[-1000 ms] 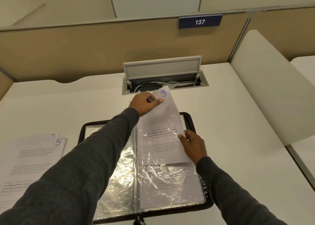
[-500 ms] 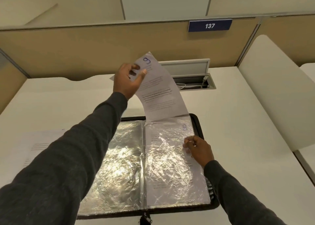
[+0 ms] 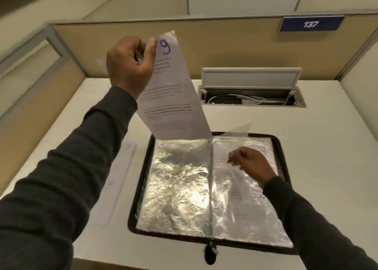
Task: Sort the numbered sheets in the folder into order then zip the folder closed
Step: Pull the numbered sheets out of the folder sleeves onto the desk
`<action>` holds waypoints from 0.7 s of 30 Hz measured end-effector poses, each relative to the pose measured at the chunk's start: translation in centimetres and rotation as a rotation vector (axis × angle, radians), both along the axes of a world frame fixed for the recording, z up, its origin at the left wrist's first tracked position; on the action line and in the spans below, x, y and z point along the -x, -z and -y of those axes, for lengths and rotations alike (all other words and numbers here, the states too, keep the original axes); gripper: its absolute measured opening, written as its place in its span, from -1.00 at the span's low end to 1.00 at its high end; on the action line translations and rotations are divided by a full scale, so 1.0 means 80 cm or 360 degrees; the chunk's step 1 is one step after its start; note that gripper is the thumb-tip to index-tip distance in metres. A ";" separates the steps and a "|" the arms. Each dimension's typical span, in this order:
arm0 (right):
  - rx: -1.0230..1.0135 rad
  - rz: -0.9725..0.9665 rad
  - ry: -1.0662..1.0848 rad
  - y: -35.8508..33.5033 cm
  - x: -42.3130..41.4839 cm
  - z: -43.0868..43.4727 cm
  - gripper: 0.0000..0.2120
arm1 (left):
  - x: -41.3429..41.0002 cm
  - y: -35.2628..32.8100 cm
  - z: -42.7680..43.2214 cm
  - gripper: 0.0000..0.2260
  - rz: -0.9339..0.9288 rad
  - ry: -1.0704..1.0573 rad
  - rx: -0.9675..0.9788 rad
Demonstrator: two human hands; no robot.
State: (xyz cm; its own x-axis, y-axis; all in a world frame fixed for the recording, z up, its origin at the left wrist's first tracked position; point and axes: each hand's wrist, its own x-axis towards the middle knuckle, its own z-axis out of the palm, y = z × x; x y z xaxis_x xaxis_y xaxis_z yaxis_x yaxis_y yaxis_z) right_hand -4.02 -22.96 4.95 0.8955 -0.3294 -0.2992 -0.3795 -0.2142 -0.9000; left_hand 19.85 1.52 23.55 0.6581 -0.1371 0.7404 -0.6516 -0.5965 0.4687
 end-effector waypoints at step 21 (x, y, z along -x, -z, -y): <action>0.0042 -0.0052 -0.0305 0.051 -0.114 -0.216 -0.83 | -0.045 0.203 -0.239 -0.53 -0.1126 -0.0160 -0.1573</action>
